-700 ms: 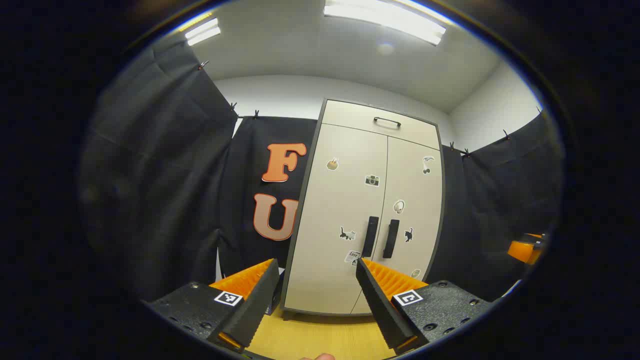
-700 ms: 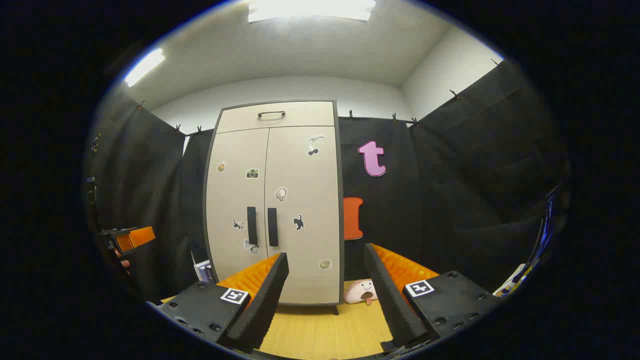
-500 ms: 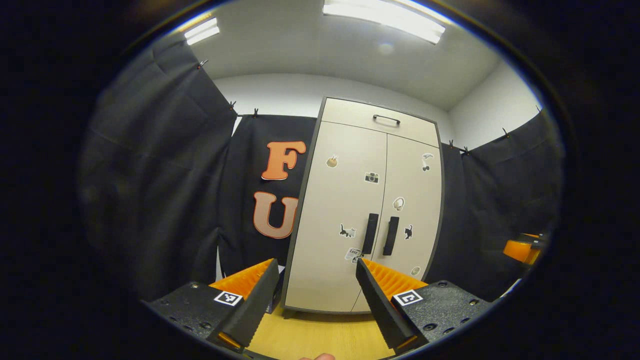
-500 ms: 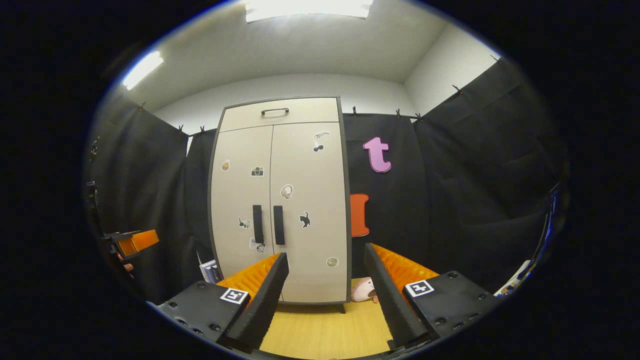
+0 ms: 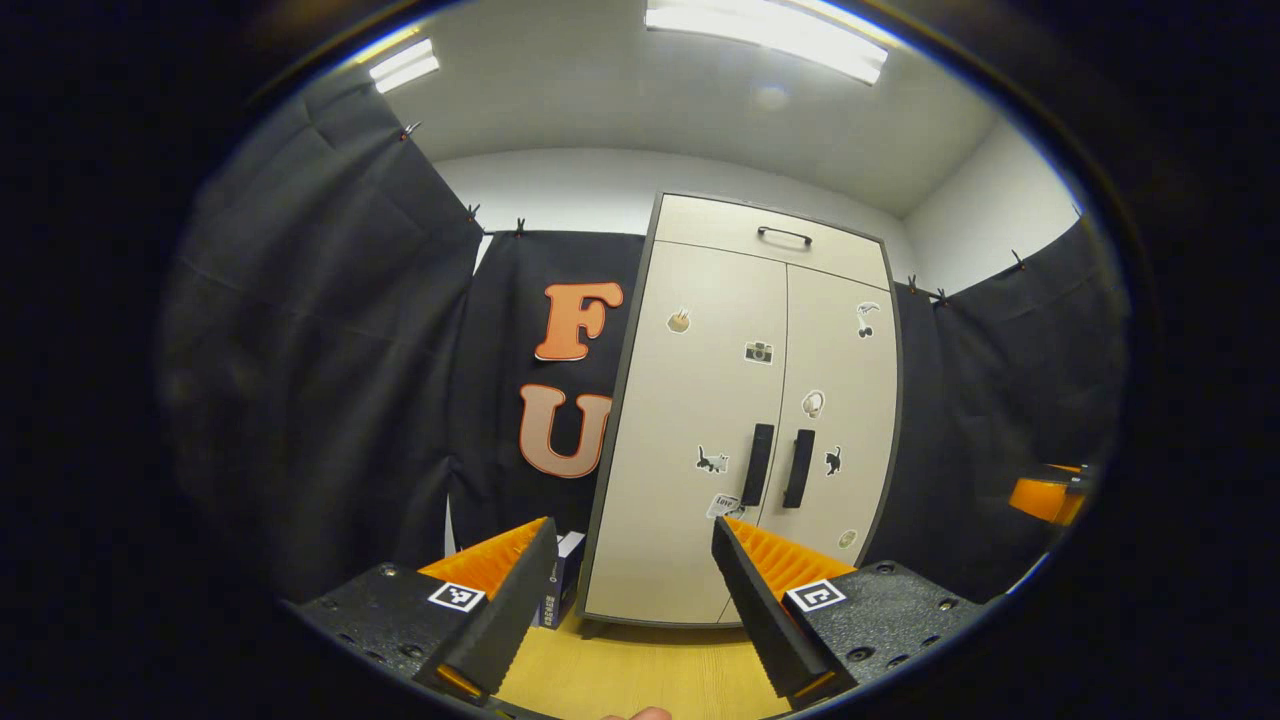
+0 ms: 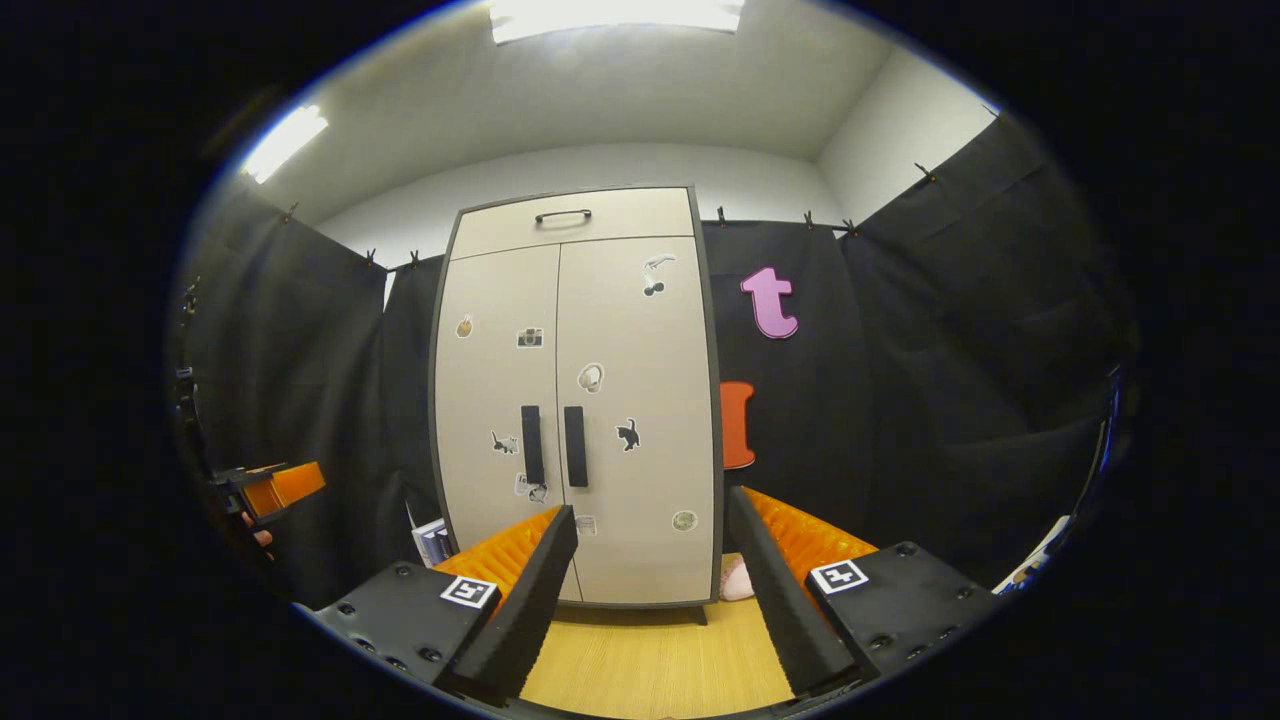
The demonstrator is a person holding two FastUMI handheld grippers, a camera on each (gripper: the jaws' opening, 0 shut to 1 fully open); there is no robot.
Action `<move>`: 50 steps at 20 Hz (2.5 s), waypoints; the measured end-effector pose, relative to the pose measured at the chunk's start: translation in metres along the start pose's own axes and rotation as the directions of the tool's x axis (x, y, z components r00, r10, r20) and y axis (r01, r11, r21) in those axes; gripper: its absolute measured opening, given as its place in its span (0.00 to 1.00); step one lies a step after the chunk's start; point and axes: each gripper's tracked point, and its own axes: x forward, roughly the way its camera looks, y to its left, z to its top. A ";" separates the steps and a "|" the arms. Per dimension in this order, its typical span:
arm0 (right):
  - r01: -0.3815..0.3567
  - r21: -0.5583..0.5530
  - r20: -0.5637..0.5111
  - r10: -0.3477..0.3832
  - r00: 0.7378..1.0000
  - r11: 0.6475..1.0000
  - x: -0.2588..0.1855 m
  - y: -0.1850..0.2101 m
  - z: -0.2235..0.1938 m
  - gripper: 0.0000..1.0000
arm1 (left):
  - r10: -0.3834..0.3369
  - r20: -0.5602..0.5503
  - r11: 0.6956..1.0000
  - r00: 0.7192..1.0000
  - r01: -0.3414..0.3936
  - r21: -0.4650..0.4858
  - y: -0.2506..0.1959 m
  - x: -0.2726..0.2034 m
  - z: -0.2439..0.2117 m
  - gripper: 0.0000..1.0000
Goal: Open the right door of the double-door shoe cabinet with the right hand, and open the left door with the left hand.
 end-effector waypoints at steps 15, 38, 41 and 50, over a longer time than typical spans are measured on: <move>-0.110 0.010 0.115 0.108 0.988 0.994 0.095 0.033 0.075 0.98 | 0.065 0.047 0.998 0.997 -0.064 -0.004 -0.010 0.038 -0.008 0.94; -0.176 0.039 -0.050 0.178 0.983 0.984 0.351 0.117 -0.047 0.83 | 0.142 0.072 0.985 0.987 -0.148 0.085 0.028 0.095 -0.053 0.94; -0.142 0.059 -0.062 0.145 0.987 0.988 0.356 0.117 -0.054 0.91 | 0.043 0.038 0.997 0.998 -0.046 0.063 0.024 0.112 -0.067 0.94; -0.116 -0.018 -0.071 0.114 0.991 0.993 0.363 0.113 -0.066 0.32 | -0.052 0.046 0.998 0.998 0.051 0.030 0.023 0.115 -0.070 0.94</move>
